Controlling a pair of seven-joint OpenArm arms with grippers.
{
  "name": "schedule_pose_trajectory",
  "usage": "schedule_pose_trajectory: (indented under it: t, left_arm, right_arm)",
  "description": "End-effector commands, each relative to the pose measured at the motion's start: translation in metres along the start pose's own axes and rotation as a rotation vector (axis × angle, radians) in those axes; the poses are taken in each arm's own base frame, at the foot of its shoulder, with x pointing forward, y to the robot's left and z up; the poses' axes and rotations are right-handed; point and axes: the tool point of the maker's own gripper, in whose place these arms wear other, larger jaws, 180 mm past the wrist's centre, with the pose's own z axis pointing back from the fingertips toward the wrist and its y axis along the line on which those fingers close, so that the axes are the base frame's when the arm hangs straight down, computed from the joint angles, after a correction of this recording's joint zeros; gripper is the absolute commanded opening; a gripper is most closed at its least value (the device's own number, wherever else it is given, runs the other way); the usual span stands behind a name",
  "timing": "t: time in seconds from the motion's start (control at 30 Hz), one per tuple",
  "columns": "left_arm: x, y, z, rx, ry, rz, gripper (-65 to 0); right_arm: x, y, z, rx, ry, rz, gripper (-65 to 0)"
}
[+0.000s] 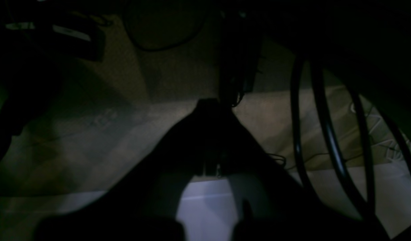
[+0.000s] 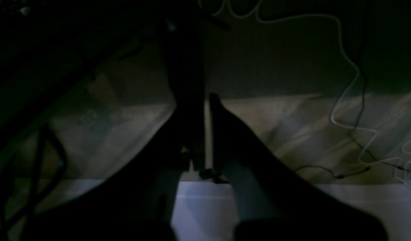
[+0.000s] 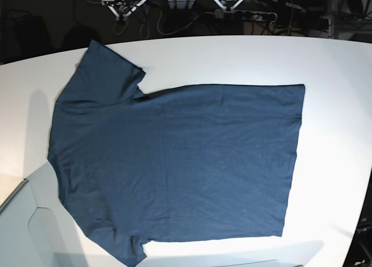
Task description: Fold the T-shirt properly
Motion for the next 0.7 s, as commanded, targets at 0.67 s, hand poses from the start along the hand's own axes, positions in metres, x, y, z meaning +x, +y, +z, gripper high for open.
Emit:
schedule_pose_trajectory:
  t: [0.67]
  left_arm:
    - [-0.003,0.000,0.000,0.002,0.003,0.001,-65.0]
  right_arm:
    - [-0.020,-0.009,0.004,0.003,0.012,0.007,-65.0]
